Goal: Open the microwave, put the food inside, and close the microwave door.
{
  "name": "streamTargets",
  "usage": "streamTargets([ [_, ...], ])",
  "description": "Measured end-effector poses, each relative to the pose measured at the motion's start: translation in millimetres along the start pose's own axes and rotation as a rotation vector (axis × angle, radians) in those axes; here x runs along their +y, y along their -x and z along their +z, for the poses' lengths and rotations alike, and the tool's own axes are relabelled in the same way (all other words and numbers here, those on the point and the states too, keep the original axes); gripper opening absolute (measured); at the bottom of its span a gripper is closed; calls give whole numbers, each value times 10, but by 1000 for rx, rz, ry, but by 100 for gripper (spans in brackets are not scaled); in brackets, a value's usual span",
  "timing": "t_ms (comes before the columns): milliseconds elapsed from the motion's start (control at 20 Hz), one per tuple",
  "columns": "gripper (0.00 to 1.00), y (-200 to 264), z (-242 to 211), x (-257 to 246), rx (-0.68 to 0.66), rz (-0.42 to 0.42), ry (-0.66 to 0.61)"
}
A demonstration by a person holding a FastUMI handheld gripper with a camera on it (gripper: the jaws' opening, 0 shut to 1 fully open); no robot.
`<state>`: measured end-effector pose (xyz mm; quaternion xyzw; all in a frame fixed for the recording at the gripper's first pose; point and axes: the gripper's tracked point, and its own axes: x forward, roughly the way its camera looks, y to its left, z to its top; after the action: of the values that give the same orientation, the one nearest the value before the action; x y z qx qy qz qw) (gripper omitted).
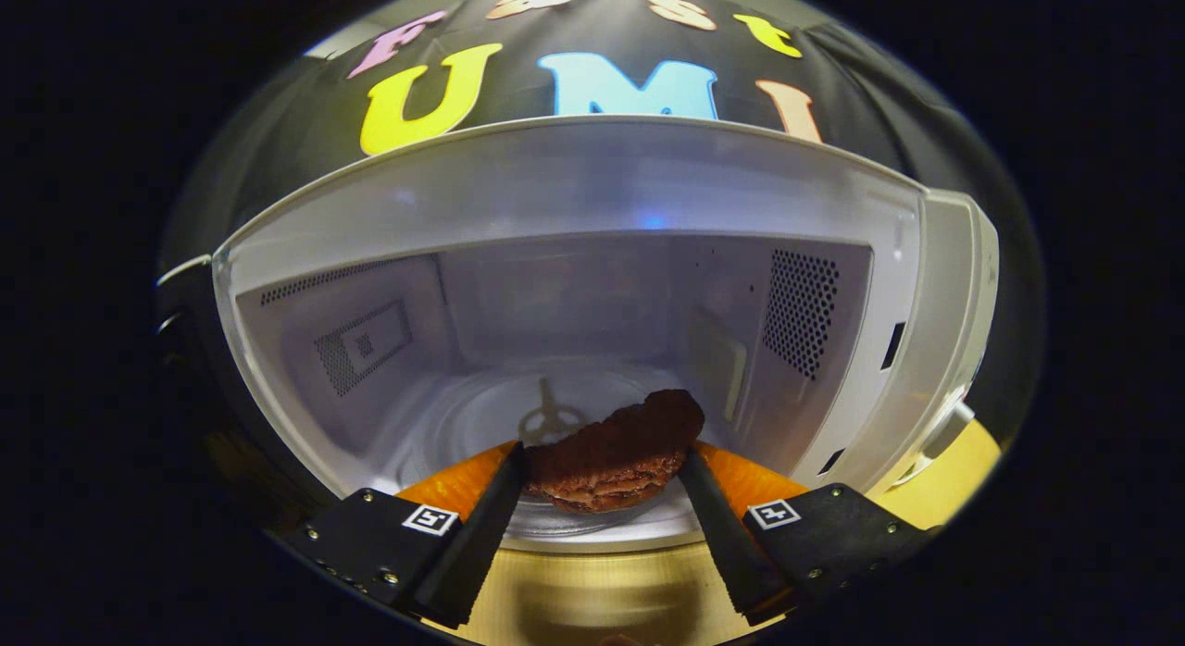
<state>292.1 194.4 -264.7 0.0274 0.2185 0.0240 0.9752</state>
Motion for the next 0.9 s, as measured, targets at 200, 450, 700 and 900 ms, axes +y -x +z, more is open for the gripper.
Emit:
streamTargets([
  [200,98,39,-177,116,116,65,-72],
  [450,98,170,217,131,32,64,25],
  [700,99,615,412,316,1,142,-14],
  [900,99,1200,534,411,-29,190,-11],
])
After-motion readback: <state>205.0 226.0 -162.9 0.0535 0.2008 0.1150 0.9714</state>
